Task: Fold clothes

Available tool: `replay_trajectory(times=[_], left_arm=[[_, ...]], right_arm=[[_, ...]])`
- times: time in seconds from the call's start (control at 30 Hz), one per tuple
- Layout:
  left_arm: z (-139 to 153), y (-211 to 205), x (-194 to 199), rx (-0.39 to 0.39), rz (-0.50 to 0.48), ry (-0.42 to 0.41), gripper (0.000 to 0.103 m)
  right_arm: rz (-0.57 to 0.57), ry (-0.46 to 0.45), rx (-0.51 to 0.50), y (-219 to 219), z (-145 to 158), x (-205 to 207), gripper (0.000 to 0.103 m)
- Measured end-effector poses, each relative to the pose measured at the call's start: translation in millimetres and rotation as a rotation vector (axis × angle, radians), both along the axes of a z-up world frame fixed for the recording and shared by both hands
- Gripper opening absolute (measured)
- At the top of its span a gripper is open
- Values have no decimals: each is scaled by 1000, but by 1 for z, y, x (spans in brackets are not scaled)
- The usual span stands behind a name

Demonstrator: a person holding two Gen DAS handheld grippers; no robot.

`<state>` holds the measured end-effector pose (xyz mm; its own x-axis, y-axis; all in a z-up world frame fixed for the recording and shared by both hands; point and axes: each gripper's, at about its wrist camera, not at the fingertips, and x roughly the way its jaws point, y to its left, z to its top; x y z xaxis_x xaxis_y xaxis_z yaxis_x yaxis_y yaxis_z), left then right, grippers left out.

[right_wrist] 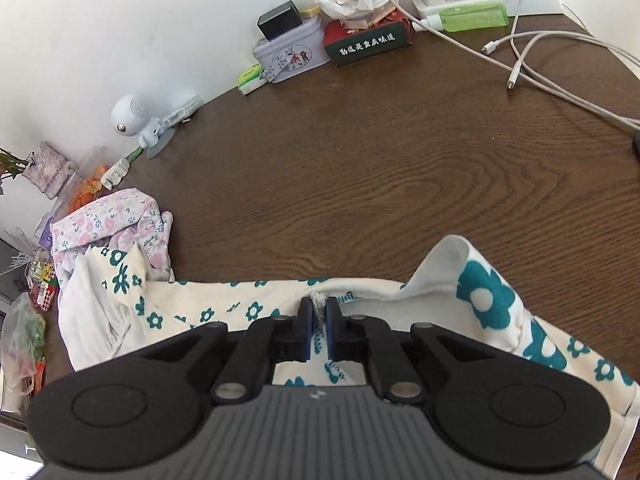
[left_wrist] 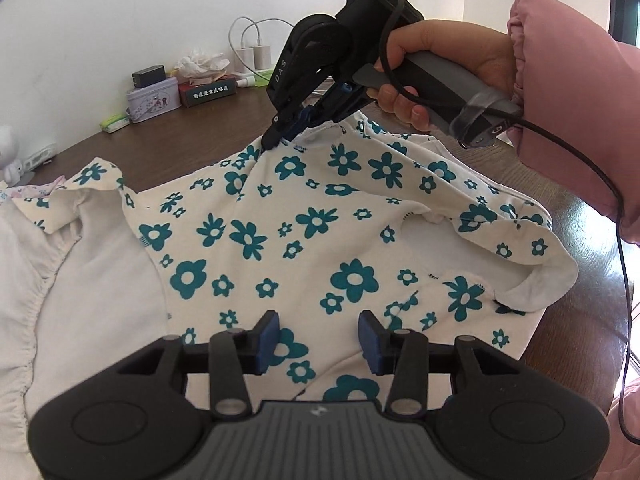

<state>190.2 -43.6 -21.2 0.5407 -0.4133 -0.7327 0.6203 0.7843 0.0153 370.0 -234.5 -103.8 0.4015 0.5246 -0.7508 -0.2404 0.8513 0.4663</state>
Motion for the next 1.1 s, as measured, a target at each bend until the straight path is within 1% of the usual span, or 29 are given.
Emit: replay_trajectory(times=[0.1, 0.17, 0.2, 0.23, 0.27, 0.3, 0.33, 0.37, 0.43, 0.47, 0.5, 0.53, 0.6, 0.63, 0.73, 0.77, 0.8, 0.83, 0.87, 0.9, 0.93, 0.97, 1.0, 1.1], left_arm=[[0, 0, -2, -2, 3, -1, 42], [3, 0, -2, 1, 3, 11, 43], [6, 0, 0, -4, -1, 18, 44], [12, 2, 2, -18, -9, 25, 45], [18, 6, 9, -35, 2, 28, 49], [24, 11, 20, -56, 38, 27, 53], [30, 17, 32, -76, 75, 26, 58], [36, 23, 43, -96, 111, 25, 60], [49, 34, 66, -136, 184, 22, 60], [52, 39, 79, -146, 226, 27, 60], [49, 44, 97, -136, 282, 40, 59], [45, 49, 116, -125, 333, 55, 58], [37, 54, 143, -113, 400, 88, 53], [33, 56, 154, -112, 423, 103, 51], [24, 57, 172, -132, 444, 135, 44], [20, 57, 179, -138, 451, 145, 37], [17, 58, 185, -145, 459, 156, 27], [14, 58, 191, -151, 466, 167, 22], [12, 59, 197, -167, 471, 184, 4], [11, 61, 201, -197, 480, 203, 2], [11, 63, 203, -218, 492, 206, 2], [12, 65, 205, -229, 499, 199, 2], [13, 67, 206, -241, 510, 192, 1], [14, 78, 210, -305, 547, 200, 1]], right_arm=[[0, -10, 23, -1, -4, 1, 6], [-16, 13, 35, -4, -7, -1, 8], [-27, 24, 47, -8, -7, -2, 15], [-18, 27, 62, -11, -6, -4, 27], [-9, 29, 77, -14, -5, -6, 34], [1, 23, 77, -16, -4, -9, 38], [10, 17, 78, -18, -3, -12, 38], [20, 12, 79, -20, -2, -15, 38], [30, 11, 78, -22, -1, -19, 38], [29, 11, 78, -22, -2, -19, 38], [28, 11, 78, -22, -2, -19, 38], [27, 11, 78, -22, -3, -18, 38], [25, 10, 81, -21, -5, -18, 38], [25, 9, 84, -20, -5, -17, 38], [33, 0, 84, -16, -6, -16, 37], [37, -2, 81, -15, -6, -16, 37], [42, -3, 78, -14, -6, -15, 34], [46, -3, 76, -13, -7, -15, 29], [51, -3, 74, -13, -7, -15, 25], [55, -4, 71, -12, -8, -16, 16], [56, -11, 64, -12, -7, -16, 10], [60, -19, 61, -12, -6, -17, 8], [58, -22, 61, -14, -6, -18, 4], [57, -27, 56, -17, -5, -19, 2]])
